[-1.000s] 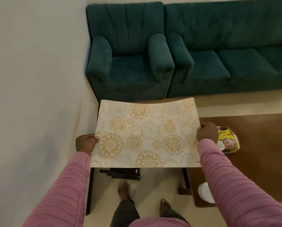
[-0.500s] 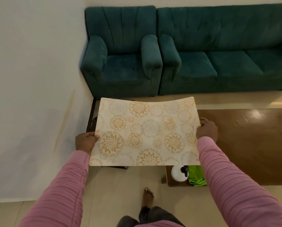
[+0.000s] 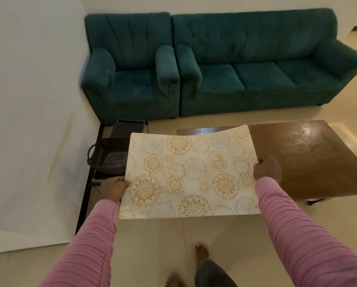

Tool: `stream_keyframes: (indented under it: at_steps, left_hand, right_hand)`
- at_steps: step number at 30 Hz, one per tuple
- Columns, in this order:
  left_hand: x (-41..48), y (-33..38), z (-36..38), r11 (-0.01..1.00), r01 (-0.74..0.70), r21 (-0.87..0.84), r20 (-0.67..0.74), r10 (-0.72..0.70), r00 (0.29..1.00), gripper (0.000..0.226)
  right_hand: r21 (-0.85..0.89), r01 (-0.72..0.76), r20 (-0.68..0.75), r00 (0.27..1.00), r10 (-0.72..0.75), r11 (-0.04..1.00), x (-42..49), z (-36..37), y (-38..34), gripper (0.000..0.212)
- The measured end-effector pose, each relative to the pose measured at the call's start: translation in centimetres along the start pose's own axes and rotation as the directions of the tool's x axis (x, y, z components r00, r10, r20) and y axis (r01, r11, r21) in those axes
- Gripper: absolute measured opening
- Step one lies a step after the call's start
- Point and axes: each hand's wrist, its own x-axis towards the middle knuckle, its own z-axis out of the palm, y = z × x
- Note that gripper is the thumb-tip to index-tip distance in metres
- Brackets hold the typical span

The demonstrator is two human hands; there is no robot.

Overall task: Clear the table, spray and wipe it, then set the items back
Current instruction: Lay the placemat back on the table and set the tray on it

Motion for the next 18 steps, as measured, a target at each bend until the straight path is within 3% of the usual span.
stream_keyframes:
  at_steps: [9, 18]
  left_hand:
    - [-6.2, 0.3, 10.9, 1.000, -0.001, 0.017, 0.000, 0.001, 1.000, 0.022]
    - [-11.4, 1.1, 28.6, 0.998, 0.007, 0.061, 0.017, -0.008, 1.000, 0.018]
  right_hand:
    - [0.018, -0.002, -0.015, 1.000, 0.003, 1.000, 5.9, -6.8, 8.5, 0.023]
    - [-0.070, -0.018, -0.017, 1.000, 0.017, 0.997, 18.5, -14.8, 16.8, 0.022]
